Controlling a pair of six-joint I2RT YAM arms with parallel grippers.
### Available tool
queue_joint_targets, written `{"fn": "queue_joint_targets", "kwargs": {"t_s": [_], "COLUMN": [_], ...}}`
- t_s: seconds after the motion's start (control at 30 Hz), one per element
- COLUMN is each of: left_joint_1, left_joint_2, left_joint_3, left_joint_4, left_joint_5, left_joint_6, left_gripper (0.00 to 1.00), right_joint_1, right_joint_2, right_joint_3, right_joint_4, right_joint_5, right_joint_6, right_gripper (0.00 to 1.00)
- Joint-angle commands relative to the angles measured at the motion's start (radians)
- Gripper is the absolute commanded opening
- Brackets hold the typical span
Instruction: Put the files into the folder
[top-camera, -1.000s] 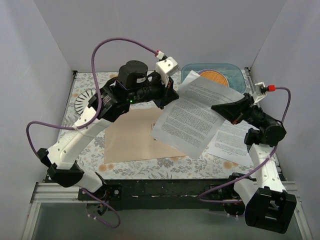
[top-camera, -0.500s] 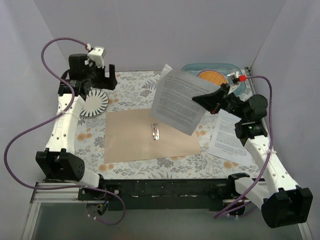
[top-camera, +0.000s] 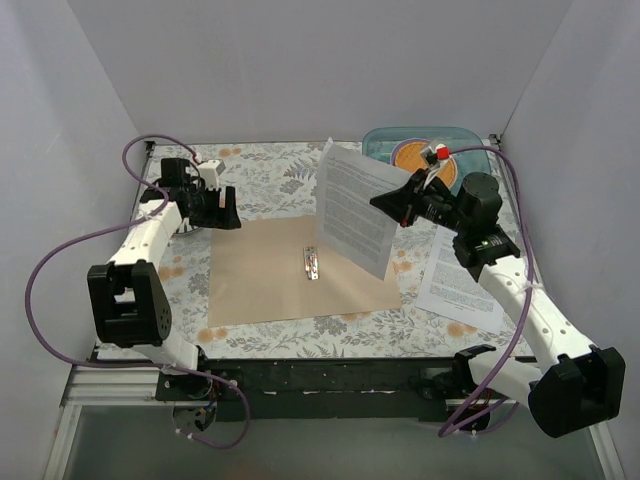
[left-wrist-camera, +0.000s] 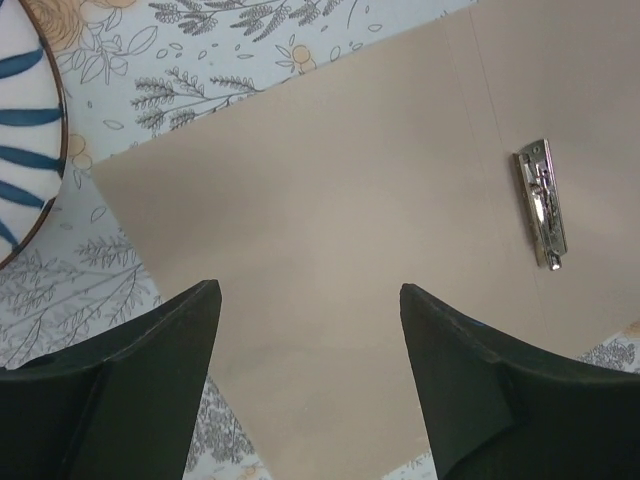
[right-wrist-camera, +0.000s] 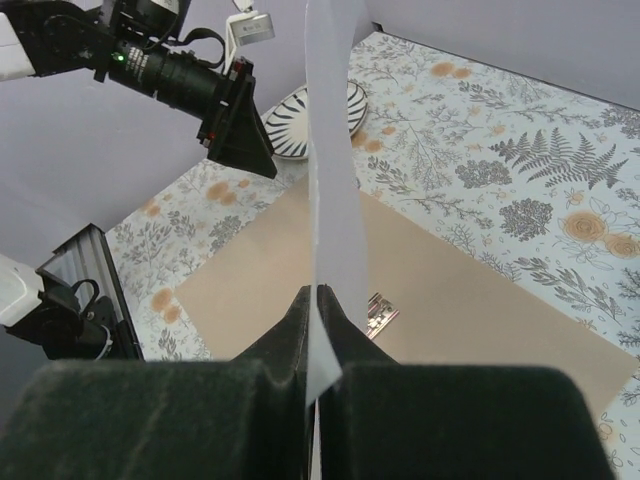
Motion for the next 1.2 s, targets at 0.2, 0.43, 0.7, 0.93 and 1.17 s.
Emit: {"fn": "queue_joint_targets", "kwargs": {"t_s": [0.2,0.43,0.7,0.93,1.17], "left_joint_1": [-0.164,-0.271,-0.365,-0.459,-0.558], "left_joint_2": [0.251,0.398,0.4,0.366,0.36], "left_joint_3": [0.094,0.198,0.096,-0.024,-0.047], "left_joint_4": [0.217,0.233,0.256,0.282,0.277], "left_joint_5": [0.011,-0.043,-0.029,-0.046,-0.059], "left_joint_6": [-0.096,-0.121,-0.133,-0.141,-0.178], "left_gripper": [0.71,0.68,0.65,0.63,0.61], "right_joint_1": [0.013,0.022,0.022,0.02,0.019], "right_joint_2": [-0.095,-0.173,-0.175,-0.181,-0.204], "right_joint_3": [-0.004,-0.026,0.028,0.082,0.117], "right_joint_4": [-0.032,-0.077,-0.15,-0.216,-0.308], "right_joint_5": [0.028,0.062,0.149,0.261,0.35], "right_joint_6": [-0.022,-0.022,-0.036,-0.08,-0.094], "right_gripper": [0.01,0.01,0.01,0.01,0.01]}}
